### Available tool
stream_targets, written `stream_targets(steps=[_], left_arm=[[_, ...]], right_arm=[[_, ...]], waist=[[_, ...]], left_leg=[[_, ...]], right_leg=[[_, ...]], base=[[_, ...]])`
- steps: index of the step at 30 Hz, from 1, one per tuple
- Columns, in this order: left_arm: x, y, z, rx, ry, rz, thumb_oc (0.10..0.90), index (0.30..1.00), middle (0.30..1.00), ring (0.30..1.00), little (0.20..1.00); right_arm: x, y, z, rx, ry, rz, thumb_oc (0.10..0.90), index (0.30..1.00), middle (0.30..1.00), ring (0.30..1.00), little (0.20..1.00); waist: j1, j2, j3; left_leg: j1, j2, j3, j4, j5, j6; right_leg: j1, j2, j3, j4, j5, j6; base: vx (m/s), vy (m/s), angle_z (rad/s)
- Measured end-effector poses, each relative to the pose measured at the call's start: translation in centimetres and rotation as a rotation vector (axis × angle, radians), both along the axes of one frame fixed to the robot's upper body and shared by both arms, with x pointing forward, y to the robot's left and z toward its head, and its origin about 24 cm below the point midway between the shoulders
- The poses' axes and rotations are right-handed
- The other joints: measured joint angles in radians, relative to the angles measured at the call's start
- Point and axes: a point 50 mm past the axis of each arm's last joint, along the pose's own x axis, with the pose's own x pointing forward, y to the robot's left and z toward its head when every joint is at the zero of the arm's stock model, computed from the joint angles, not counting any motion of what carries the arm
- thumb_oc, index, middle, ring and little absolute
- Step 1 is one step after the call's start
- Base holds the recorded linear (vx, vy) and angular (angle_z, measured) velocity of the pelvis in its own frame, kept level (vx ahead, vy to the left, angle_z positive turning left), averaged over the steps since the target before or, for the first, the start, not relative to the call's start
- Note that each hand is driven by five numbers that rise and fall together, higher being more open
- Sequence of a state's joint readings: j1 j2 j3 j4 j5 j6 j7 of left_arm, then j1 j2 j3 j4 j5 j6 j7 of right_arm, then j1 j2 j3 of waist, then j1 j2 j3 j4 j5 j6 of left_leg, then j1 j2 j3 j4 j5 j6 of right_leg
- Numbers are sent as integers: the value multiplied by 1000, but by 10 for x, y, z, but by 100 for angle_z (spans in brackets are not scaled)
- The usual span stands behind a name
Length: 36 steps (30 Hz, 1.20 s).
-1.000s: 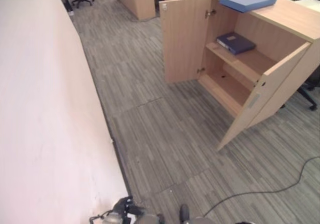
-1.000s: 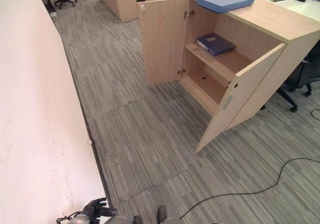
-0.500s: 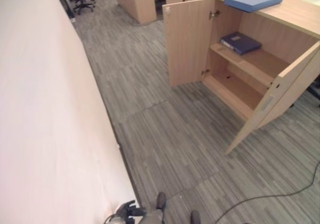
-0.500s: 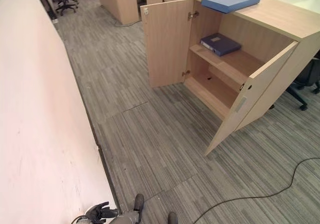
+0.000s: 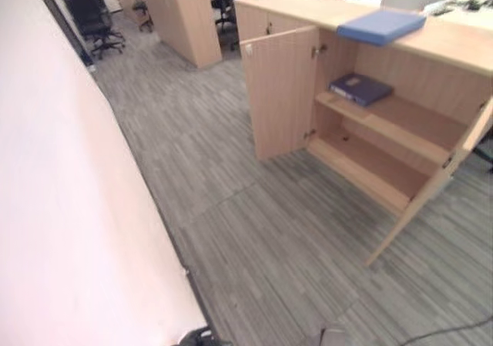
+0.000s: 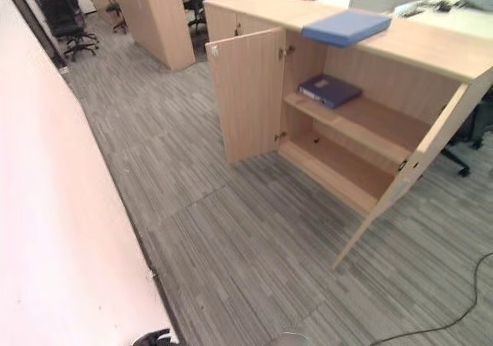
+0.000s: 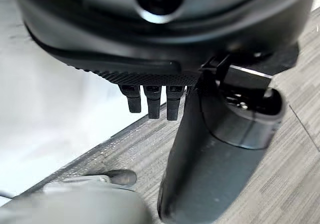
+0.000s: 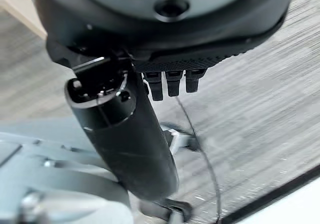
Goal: Put the empty folder in the office cabinet
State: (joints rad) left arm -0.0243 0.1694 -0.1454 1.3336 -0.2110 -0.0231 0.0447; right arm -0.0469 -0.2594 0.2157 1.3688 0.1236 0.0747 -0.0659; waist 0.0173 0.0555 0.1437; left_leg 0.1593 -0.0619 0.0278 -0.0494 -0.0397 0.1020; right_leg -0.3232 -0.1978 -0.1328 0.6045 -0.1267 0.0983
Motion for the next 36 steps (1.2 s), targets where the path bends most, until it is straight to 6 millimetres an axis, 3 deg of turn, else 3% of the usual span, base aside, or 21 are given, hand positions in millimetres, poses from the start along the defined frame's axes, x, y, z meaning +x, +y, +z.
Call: stream_targets(steps=[4, 6, 8, 10, 11, 13, 19, 22, 23, 24, 25, 27, 28, 29, 30, 31, 32, 33, 34, 35, 36], left_arm=[[-27, 12, -2, 56, 107, 40, 800, 900, 900, 900, 900], [-41, 15, -3, 64, 158, 47, 800, 900, 900, 900, 900], [-49, 9, -5, 49, 180, 44, 800, 900, 900, 900, 900], [-48, 8, -5, 49, 169, 46, 800, 900, 900, 900, 900], [-43, 10, -4, 53, 154, 43, 800, 900, 900, 900, 900], [-36, 11, -4, 57, 132, 39, 800, 900, 900, 900, 900], [-15, 19, 1, 84, 80, 13, 800, 900, 900, 900, 900], [-12, 29, 3, 111, 74, 9, 800, 900, 900, 900, 900], [-11, 28, 3, 109, 67, 9, 800, 900, 900, 900, 900], [-10, 31, 5, 120, 53, 5, 800, 900, 900, 900, 900], [-6, 41, 8, 158, 22, 7, 800, 900, 900, 900, 900], [-3, 34, 7, 139, 8, -4, 800, 900, 900, 900, 900], [-10, 22, 3, 106, 29, 11, 800, 900, 900, 900, 900], [-11, 23, 3, 109, 28, 7, 800, 900, 900, 900, 900], [-8, 21, 3, 96, 29, 6, 800, 900, 900, 900, 900], [-16, 21, 1, 99, 61, 13, 800, 900, 900, 900, 900], [-17, 21, 1, 102, 66, 12, 800, 900, 900, 900, 900], [-19, 20, 1, 100, 73, 7, 800, 900, 900, 900, 900], [-16, 18, 1, 94, 66, 0, 800, 900, 900, 900, 900], [-17, 17, 0, 93, 62, 3, 800, 900, 900, 900, 900], [-21, 14, -1, 83, 87, 8, 800, 900, 900, 900, 900]], right_arm=[[14, 6, 1, 30, -51, -59, 800, 900, 900, 900, 900], [14, 6, 1, 32, -50, -64, 800, 900, 900, 900, 900], [-6, -1, -1, 16, -6, -92, 800, 900, 900, 900, 900], [-2, -3, 0, 12, -8, -91, 800, 900, 900, 900, 900], [0, -4, 1, 8, -12, -90, 800, 900, 900, 900, 900], [9, -9, 4, -5, -45, -76, 800, 900, 900, 900, 900], [38, -29, 17, -58, -132, -63, 800, 900, 900, 900, 900], [42, -20, 15, -30, -153, -84, 800, 900, 900, 900, 900], [43, -16, 14, -16, -163, -98, 800, 900, 900, 900, 900], [44, -12, 13, 0, -178, -120, 800, 900, 900, 900, 900], [18, -6, 5, 12, -111, -139, 800, 900, 900, 900, 900], [16, -4, 4, -1, -83, -139, 800, 900, 900, 900, 900], [35, -4, 8, -4, -121, -138, 800, 900, 900, 900, 900], [32, -3, 7, 0, -116, -143, 800, 900, 900, 900, 900], [31, -1, 6, 5, -115, -152, 800, 900, 900, 900, 900], [19, -2, 4, 3, -84, -172, 800, 900, 900, 900, 900], [12, -2, 2, 2, -60, -177, 800, 900, 900, 900, 900], [2, -2, 1, -2, -29, -184, 800, 900, 900, 900, 900], [-4, -4, 0, -10, -6, -192, 800, 900, 900, 900, 900], [-3, -6, 1, -14, -1, -193, 800, 900, 900, 900, 900], [-13, -11, 1, -25, 13, -187, 800, 900, 900, 900, 900]], waist=[[-20, -23, 8], [-36, -40, 13], [-42, -12, 30], [-41, 2, 26], [-40, 3, 23], [-42, 5, 22], [-40, -15, 23], [-36, -45, 30], [-21, -55, 36], [-3, -65, 40], [-14, -137, 38], [-7, -114, 60], [31, -79, 60], [16, -111, 69], [7, -112, 95], [4, -115, 98], [5, -104, 94], [9, -96, 90], [19, -58, 92], [42, -59, 93], [0, -52, 99]], left_leg=[[38, 27, 0, -9, -64, -33], [68, 27, -7, -10, -82, -56], [159, 69, -63, -21, -127, -95], [165, 103, -86, 1, -118, -103], [152, 123, -109, 27, -133, -128], [115, 150, -134, 67, -139, -136], [5, 179, -166, 103, -138, -174], [-84, 186, -143, 260, -140, -194], [-124, 195, -140, 354, -147, -207], [-181, 193, -145, 479, -160, -219], [-303, 128, -148, 753, -98, -263], [-412, 113, -157, 950, -22, -210], [-471, 144, -81, 865, -48, -166], [-483, 104, -58, 813, -64, -171], [-476, 96, -28, 642, -70, -173], [-448, 91, -22, 306, 6, -175], [-435, 94, -28, 146, 65, -197], [-423, 107, -43, -24, 122, -211], [-457, 147, -82, -50, 154, -221], [-476, 176, -112, -50, 175, -247], [-531, 186, -125, -44, 219, -260]], right_leg=[[4, 92, -22, -484, 153, 5], [37, 95, -12, -610, 196, 12], [114, 119, -14, -598, 243, 21], [126, 142, -21, -570, 252, 12], [125, 157, -30, -554, 263, -4], [119, 172, -49, -542, 256, -22], [14, 186, -89, -477, 234, -68], [29, 193, -103, -507, 210, -57], [3, 203, -122, -402, 177, -96], [-59, 207, -115, -178, 90, -164], [-17, 191, -76, -157, 5, -228], [58, 231, -58, -315, 22, -188], [83, 267, -55, -272, -35, -181], [113, 207, -22, -229, -48, -136], [189, 216, -22, -341, 16, -181], [252, 234, -37, -448, 59, -144], [280, 249, -45, -491, 65, -133], [306, 258, -81, -520, 40, -88], [294, 272, -106, -455, -5, -65], [228, 266, -68, -328, -20, -140], [257, 282, -102, -340, -46, -215]], base=[[351, -114, -11], [376, -123, 23], [412, -174, 65], [251, -146, 40], [289, -210, 39], [229, -179, 49], [234, -230, 32], [84, -156, 0], [103, -261, -23], [53, -120, 33], [156, -186, 47], [187, -80, -15], [186, -7, -83], [190, 13, -68], [328, 70, -1], [371, 86, 2], [429, 102, 2], [234, 53, -5], [234, 58, -51], [406, 151, -27], [544, 212, -10]])
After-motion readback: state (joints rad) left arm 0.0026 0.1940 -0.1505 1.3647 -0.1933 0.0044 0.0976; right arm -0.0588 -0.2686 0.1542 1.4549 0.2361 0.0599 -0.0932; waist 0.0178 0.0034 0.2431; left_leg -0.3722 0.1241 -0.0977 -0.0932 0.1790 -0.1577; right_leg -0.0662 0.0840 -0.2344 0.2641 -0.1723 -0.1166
